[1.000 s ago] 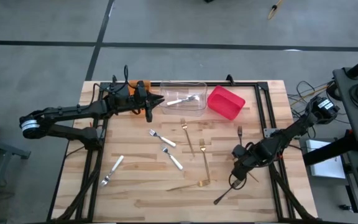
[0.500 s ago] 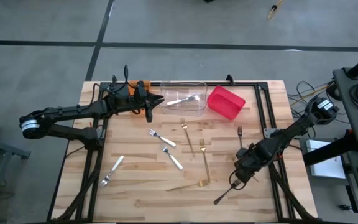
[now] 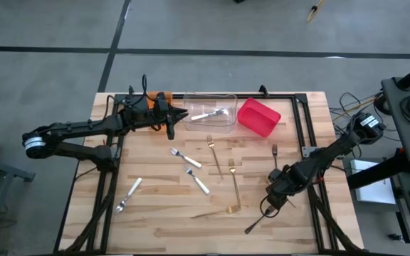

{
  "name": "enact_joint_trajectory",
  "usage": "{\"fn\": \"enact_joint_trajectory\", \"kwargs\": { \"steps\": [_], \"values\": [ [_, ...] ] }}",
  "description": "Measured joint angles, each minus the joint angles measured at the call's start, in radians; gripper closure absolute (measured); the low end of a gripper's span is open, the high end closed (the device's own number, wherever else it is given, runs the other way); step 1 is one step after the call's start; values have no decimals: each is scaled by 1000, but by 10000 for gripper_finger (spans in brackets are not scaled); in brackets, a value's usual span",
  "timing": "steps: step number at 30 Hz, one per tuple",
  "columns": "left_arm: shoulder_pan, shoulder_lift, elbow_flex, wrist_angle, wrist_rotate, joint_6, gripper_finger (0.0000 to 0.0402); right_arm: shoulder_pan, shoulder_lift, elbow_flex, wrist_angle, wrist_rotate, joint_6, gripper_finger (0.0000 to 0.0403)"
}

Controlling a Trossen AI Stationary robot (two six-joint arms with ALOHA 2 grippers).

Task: Sort silverware by color (type)
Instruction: Put the gold fork into the red bin

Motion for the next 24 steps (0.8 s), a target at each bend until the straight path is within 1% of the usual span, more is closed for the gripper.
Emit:
{"fn": "enact_joint_trajectory", "kwargs": {
  "steps": [4,9,17,24],
  "values": [
    [0,0,0,0,0,0,350,0,27,-1,6,2,-7,172],
    [0,0,0,0,0,0,350,0,91,-1,21,3,-40,169],
    [0,0,0,0,0,0,350,-1,192,8,50,4,-108,207],
    [0,0,0,0,0,0,350,1,205,26,49,58,-119,259]
  ]
}}
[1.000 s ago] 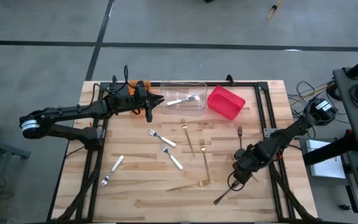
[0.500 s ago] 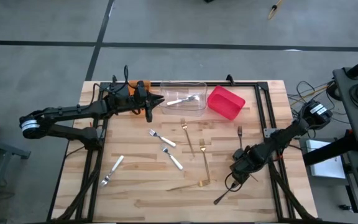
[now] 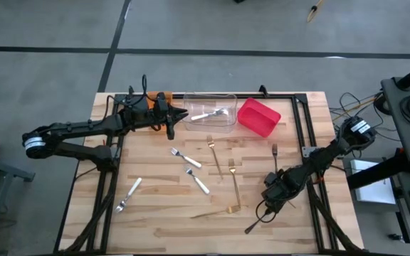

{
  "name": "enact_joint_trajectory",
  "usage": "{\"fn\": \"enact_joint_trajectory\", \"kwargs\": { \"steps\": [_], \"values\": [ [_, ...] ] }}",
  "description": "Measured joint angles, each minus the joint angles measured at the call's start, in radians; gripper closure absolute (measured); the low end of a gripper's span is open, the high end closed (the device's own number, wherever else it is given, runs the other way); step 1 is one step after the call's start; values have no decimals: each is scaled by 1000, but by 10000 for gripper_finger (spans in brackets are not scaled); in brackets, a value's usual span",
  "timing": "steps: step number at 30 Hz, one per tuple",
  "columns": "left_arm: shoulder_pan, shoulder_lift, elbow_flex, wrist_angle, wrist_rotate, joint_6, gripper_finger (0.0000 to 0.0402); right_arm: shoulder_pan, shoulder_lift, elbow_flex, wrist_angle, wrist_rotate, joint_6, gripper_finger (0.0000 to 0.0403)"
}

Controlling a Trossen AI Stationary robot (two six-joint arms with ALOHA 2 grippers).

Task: Sort silverware by color (type)
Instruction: Put the gold fork into the red bin

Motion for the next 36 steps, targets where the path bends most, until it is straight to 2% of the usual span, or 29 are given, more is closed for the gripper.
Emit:
{"fn": "enact_joint_trajectory", "kwargs": {
  "steps": [17,36],
  "values": [
    [0,0,0,0,0,7,350,-4,1,-1,18,88,-5,385],
    [0,0,0,0,0,7,350,-41,-7,42,7,125,-55,389]
  ]
}}
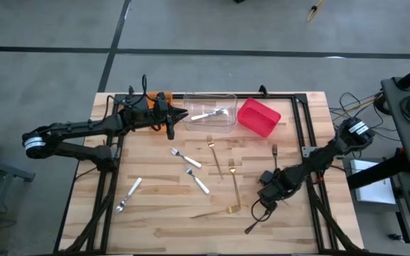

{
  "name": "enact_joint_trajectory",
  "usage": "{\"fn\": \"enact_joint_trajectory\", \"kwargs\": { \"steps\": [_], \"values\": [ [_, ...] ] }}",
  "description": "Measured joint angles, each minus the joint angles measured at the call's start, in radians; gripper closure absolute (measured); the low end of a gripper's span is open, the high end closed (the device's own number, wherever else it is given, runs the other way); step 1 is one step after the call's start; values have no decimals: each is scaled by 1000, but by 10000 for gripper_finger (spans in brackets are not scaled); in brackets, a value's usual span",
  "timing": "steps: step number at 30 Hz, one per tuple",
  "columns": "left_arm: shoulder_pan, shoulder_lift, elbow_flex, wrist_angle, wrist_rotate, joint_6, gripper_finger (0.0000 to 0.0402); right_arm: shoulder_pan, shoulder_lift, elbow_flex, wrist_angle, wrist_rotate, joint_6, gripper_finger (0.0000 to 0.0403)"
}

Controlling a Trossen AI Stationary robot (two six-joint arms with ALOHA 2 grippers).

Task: Sort silverware by color (type)
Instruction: Put the gold fork into the red bin

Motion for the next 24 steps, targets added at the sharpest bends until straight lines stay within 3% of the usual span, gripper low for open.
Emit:
{"fn": "enact_joint_trajectory", "kwargs": {
  "steps": [19,24],
  "values": [
    [0,0,0,0,0,0,350,-87,1,32,18,123,-84,390],
    [0,0,0,-1,0,0,350,-101,1,48,8,105,-113,390]
  ]
}}
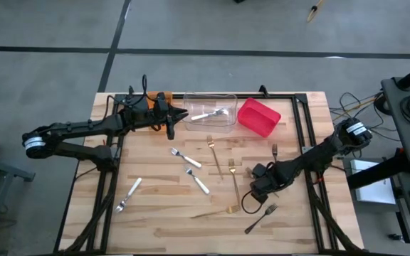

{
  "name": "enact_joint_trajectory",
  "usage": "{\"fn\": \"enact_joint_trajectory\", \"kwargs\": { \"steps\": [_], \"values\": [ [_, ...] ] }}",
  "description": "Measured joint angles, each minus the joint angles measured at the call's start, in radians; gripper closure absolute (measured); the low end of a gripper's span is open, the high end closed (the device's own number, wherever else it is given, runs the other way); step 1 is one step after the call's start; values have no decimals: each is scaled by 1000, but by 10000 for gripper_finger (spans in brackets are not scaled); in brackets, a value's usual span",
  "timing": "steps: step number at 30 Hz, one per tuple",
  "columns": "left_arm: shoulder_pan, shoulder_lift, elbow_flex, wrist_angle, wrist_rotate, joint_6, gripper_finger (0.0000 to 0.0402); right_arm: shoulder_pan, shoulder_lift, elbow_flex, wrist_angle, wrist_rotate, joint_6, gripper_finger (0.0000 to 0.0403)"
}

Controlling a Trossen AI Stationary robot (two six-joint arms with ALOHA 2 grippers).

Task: Sort silverware by color (type)
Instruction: Put the gold fork into the red bin

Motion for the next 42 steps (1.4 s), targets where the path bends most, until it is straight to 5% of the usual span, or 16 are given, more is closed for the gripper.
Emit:
{"fn": "enact_joint_trajectory", "kwargs": {
  "steps": [26,42],
  "values": [
    [0,0,0,1,0,0,350,-177,-2,268,-288,55,-259,390],
    [0,0,0,1,0,0,350,-472,-3,467,-431,64,-604,390]
  ]
}}
